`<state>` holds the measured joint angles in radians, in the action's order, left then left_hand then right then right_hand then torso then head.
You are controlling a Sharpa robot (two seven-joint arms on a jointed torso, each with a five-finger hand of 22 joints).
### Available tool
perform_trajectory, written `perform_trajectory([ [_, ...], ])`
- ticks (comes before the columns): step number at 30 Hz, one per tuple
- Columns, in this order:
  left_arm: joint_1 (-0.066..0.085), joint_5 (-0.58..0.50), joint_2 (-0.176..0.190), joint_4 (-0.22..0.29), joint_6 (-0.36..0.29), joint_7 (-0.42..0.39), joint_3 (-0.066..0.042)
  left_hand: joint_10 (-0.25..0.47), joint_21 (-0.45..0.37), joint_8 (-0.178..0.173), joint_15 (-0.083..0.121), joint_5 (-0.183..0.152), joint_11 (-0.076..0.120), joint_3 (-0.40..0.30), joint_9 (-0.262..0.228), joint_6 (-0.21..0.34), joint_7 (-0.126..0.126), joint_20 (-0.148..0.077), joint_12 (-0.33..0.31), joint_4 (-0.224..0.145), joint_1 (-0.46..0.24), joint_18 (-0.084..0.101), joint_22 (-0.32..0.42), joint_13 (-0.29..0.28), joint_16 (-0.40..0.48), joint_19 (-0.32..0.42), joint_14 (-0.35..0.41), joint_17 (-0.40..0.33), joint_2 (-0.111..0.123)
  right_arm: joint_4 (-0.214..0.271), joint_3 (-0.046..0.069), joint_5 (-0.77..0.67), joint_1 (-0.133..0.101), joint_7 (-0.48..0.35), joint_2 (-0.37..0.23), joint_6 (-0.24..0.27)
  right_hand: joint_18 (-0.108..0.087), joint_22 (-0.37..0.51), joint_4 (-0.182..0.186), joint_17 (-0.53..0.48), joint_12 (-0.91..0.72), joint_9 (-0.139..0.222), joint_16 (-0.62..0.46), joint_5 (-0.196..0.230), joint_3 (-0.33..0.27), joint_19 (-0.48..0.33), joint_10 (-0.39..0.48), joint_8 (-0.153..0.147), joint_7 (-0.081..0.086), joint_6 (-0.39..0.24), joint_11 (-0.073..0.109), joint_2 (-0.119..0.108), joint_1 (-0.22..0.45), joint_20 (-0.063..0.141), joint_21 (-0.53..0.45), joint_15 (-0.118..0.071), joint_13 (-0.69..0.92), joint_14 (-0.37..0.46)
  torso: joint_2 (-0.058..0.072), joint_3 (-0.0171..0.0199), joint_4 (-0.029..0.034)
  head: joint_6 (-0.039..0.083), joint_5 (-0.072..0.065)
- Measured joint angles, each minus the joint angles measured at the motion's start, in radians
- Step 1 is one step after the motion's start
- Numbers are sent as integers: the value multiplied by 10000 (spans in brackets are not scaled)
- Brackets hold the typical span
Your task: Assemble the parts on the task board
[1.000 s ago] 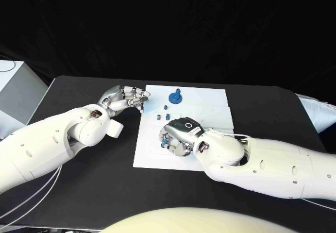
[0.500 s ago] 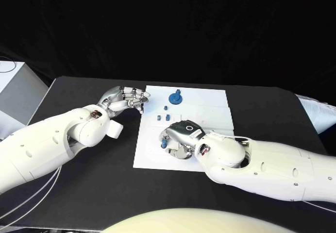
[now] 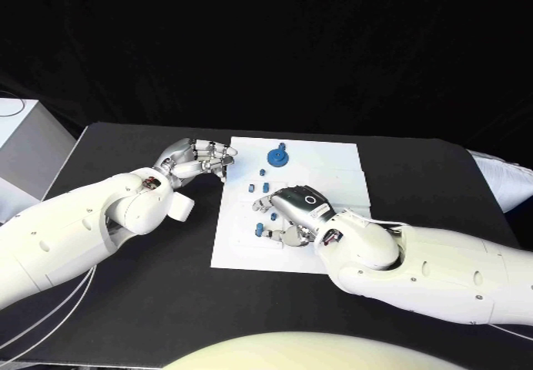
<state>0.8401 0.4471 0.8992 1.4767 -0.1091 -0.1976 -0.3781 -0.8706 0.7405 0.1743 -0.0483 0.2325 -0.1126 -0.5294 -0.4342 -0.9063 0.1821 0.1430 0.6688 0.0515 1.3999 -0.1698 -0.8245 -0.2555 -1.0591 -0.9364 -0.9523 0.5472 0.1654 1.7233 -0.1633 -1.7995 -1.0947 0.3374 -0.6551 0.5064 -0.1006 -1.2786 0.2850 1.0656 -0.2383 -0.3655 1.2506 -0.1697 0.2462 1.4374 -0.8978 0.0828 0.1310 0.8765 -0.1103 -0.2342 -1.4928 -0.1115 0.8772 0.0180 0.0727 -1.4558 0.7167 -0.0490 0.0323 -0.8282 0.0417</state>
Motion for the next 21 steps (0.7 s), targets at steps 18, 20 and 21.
perform_trajectory([
  [18, -147, 0, -9, -23, 13, 5, 0, 0, 0, 0, 0, 0, 0, 11, 7, 0, 0, 0, 0, 11, -38, 0, 3, 5, 0, 0, 0, 1, -38, 438, 157, 3613, -923, -1245, -1945, 1132, 1, -296, 3, 742, -2708, -264, 524, -276, 1225, 287, -2901, 900, 6, 1249, 612, 134, 9, 409, 1795, -491, 1145, -89, -46, 1, -19, 157, -99],
  [20, -178, 0, -10, -24, 13, 5, 0, 0, 0, 0, 0, 0, 0, 11, 7, 0, 0, 0, 0, 11, -38, 0, 3, 5, 0, 0, 0, 1, -38, 462, 163, 4156, -1024, -1343, -2162, 1013, 90, -296, -33, 840, -3464, -401, 620, -276, 1310, 287, -3000, 1193, -111, 1365, 716, 72, 203, 508, 1917, -585, 1802, -106, -57, 0, -21, 174, -111],
  [21, -195, 0, -11, -24, 13, 5, 1, 0, 0, 0, 0, 0, 0, 11, 7, 0, 0, 0, 0, 11, -38, 0, 3, 5, 0, 0, 0, 1, -38, 472, 167, 4478, -1076, -1379, -2295, 912, 89, -296, -30, 816, -4188, -521, 612, -312, 1404, 277, -2902, 1427, -158, 1363, 816, 89, 342, 563, 1917, -636, 2517, -94, -66, 4, -25, 180, -120],
])
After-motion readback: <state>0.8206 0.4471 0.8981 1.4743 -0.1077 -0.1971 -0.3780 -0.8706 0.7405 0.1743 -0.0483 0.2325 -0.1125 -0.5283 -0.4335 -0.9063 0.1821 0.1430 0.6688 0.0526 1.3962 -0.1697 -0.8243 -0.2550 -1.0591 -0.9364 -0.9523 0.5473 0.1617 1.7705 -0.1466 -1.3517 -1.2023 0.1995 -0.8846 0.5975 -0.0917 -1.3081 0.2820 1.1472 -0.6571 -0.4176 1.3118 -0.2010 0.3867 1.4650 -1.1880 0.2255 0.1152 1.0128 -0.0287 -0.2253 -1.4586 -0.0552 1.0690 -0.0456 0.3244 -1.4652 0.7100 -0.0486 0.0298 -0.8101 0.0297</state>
